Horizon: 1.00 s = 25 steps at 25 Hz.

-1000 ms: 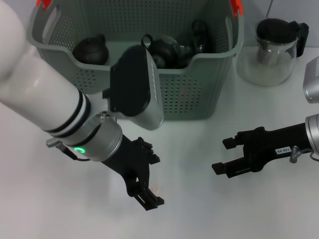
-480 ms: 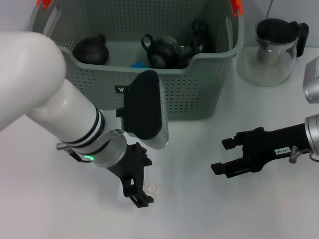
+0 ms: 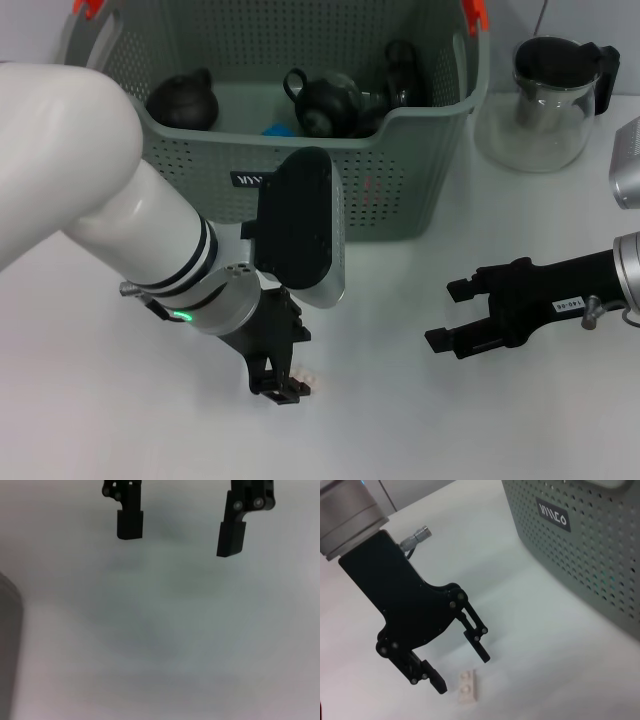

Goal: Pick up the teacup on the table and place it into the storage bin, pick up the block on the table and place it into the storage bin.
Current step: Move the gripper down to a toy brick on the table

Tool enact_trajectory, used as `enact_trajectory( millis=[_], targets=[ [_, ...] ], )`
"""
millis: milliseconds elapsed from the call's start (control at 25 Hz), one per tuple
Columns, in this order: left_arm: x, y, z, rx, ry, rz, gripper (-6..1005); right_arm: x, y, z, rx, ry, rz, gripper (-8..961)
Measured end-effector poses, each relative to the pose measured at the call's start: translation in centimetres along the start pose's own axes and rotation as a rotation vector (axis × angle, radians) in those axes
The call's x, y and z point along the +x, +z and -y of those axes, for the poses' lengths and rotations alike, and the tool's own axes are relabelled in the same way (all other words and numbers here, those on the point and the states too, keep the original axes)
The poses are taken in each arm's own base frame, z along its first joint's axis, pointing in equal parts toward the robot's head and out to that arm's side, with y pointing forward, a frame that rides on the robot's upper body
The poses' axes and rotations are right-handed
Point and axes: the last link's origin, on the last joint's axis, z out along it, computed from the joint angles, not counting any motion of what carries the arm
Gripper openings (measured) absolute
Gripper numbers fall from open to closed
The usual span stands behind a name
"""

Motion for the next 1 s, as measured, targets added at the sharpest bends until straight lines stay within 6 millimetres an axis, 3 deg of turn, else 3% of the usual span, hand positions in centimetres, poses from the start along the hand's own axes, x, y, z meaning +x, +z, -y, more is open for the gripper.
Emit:
enact_trajectory(
  millis=[160,1000],
  targets=[
    [0.06,-0.07,0.07,0.002,0.004,0.001,594,0.08,-0.01,-0.01,0.000,0.003,0.000,927],
    [0.35,0.30,-0.26,-0.004,0.053,0.027,599,0.36,0.05,0.02,0.002,0.010,-0.001,927]
  ],
)
